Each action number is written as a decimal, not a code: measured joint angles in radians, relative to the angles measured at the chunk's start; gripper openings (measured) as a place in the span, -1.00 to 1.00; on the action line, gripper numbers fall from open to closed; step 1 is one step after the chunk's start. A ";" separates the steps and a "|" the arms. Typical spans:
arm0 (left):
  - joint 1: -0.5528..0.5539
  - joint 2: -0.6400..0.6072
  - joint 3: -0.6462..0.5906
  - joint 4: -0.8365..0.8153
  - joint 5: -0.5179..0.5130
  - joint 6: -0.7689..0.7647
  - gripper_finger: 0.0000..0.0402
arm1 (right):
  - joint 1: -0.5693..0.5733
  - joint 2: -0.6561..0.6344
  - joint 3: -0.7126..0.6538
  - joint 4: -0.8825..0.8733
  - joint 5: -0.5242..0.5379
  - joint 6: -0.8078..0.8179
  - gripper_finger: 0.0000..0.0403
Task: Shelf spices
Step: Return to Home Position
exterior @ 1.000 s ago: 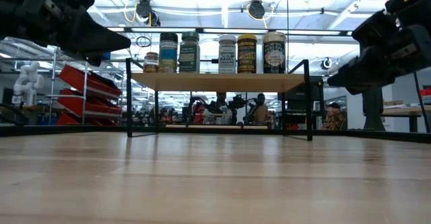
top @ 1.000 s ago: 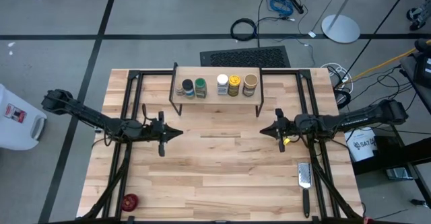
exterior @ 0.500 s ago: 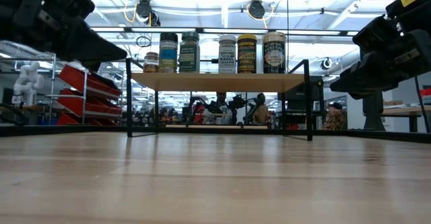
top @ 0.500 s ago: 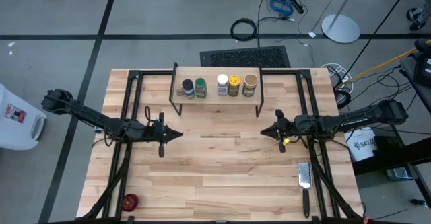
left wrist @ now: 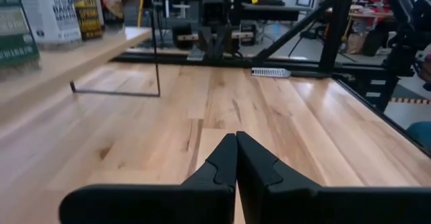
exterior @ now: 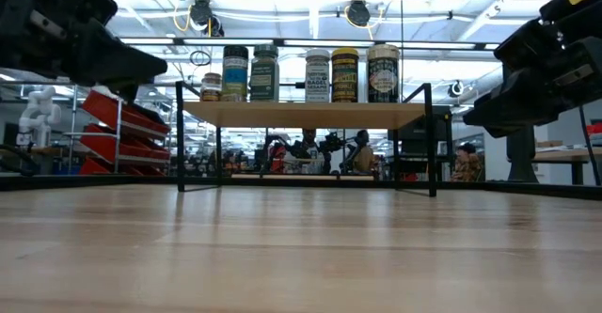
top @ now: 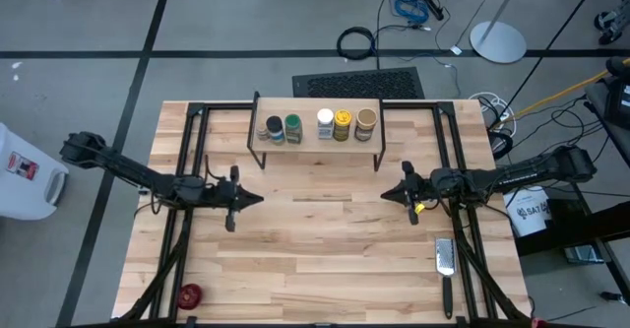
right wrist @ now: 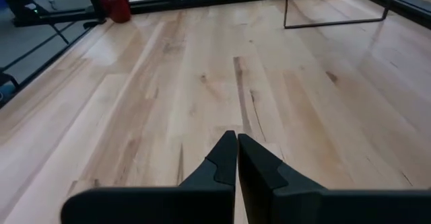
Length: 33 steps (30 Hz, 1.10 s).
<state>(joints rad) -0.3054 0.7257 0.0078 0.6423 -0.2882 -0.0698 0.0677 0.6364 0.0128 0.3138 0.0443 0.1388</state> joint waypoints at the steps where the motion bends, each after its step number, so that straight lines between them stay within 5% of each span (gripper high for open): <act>1: 0.000 -0.010 0.000 -0.001 0.000 0.009 -0.97 | 0.000 -0.002 0.000 0.001 -0.001 0.000 -1.00; 20: 0.011 -0.432 0.000 -0.364 0.000 0.009 -0.97 | 0.000 -0.176 0.001 -0.117 -0.024 -0.002 -1.00; 33: 0.011 -0.573 0.000 -0.485 -0.001 -0.002 -0.97 | 0.000 -0.379 0.001 -0.253 -0.015 -0.011 -1.00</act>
<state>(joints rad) -0.2947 0.1529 0.0074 0.1575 -0.2890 -0.0719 0.0677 0.2578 0.0135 0.0612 0.0295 0.1276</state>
